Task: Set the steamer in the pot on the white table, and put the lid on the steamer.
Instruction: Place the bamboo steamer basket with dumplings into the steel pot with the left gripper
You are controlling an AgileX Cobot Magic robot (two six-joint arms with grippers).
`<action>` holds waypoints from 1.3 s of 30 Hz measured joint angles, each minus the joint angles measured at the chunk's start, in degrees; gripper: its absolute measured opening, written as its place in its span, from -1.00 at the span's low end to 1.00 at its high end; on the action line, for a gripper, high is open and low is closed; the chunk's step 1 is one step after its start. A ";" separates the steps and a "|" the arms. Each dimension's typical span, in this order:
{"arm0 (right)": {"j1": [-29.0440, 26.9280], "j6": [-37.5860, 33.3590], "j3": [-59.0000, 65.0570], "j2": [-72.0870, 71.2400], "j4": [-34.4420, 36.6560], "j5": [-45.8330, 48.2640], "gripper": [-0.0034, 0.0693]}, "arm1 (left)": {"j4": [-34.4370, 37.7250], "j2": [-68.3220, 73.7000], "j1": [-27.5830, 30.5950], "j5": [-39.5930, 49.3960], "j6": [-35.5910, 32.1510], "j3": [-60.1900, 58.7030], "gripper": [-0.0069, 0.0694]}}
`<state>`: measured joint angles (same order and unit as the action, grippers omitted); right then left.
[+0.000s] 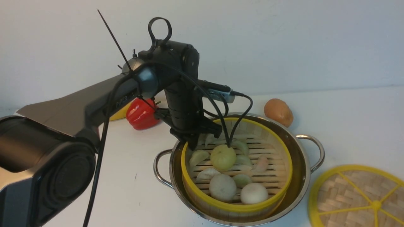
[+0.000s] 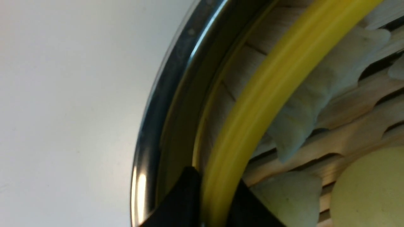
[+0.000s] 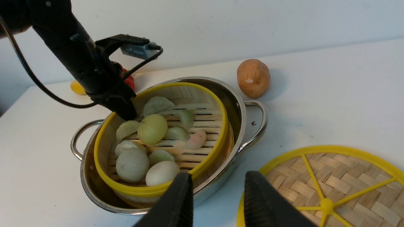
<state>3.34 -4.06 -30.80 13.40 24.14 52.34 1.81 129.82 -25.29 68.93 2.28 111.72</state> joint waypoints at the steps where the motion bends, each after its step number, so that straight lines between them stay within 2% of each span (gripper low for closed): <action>1: 0.00 0.00 0.00 0.00 0.00 0.00 -0.23 | 0.18 -0.07 0.00 -0.07 -0.92 0.00 -0.54; 6: 0.00 0.00 0.00 0.00 0.00 0.00 -0.23 | 0.71 -0.18 0.00 -0.18 -3.65 0.00 -0.26; 12: 0.00 0.00 0.00 0.00 0.00 0.00 -0.23 | 0.77 -0.24 0.00 -0.18 -3.92 0.00 0.10; 19: 0.00 0.00 0.00 0.00 0.00 0.00 -0.23 | 0.42 -0.28 0.00 0.54 -3.94 1.87 0.22; 25: 0.00 0.00 0.00 0.00 -0.02 0.00 -0.23 | -4.30 -1.48 0.00 0.60 -3.99 8.18 0.22; 32: 0.00 0.00 0.00 0.00 -0.06 0.00 -0.23 | -5.98 -11.57 0.00 0.66 -3.99 9.78 0.20; 35: 0.00 0.00 0.00 0.00 -0.06 0.00 -0.23 | -6.89 -17.43 0.00 0.64 -4.05 9.48 0.09; 39: 0.00 0.00 0.00 0.00 -0.06 0.00 -0.23 | -13.36 -31.23 0.00 0.48 -4.05 2.80 -0.40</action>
<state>3.34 -4.06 -30.80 13.40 24.08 52.34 -11.55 98.58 -25.29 69.41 -1.77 114.52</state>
